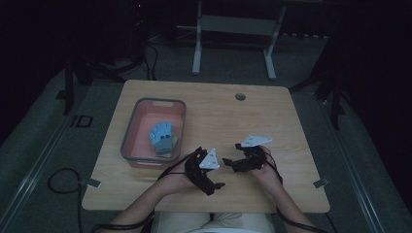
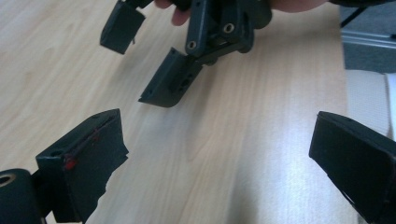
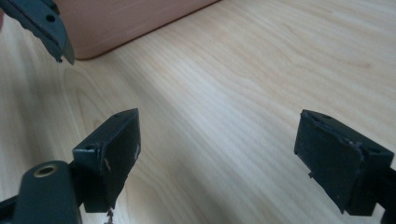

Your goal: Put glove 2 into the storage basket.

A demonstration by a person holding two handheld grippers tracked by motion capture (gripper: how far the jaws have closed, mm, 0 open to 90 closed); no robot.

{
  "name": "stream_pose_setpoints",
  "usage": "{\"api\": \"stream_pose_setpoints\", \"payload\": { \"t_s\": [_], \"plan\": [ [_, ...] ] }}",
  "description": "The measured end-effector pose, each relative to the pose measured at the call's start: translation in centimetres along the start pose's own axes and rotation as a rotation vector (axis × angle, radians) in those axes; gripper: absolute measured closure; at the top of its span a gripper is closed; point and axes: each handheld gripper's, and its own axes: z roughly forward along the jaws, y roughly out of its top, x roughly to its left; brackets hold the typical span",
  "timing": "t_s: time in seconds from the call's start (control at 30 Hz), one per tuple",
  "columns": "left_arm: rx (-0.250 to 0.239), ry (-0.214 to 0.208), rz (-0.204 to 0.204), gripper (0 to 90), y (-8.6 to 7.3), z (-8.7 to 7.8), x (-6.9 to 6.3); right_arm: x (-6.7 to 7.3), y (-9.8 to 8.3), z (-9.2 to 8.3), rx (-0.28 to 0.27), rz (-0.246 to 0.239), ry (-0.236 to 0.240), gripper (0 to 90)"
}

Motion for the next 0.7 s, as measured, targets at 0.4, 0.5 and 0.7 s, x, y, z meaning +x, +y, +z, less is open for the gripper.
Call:
{"api": "stream_pose_setpoints", "payload": {
  "t_s": [0.4, 0.5, 0.7],
  "plan": [
    [0.031, -0.021, 0.021, 3.3, -1.4, 2.1, -0.7, -0.8, -2.8, -0.9, 0.026, 0.023, 0.003, 14.5],
    [0.032, -0.020, 0.014, 3.3, -1.8, 2.5, -0.8, -0.7, -3.4, -1.1, 0.041, 0.012, -0.003, 14.5],
    [0.038, -0.006, 0.033, 3.3, -2.3, 3.1, -1.3, -0.9, -4.3, -1.6, 0.045, 0.011, -0.011, 14.5]
  ]
}}
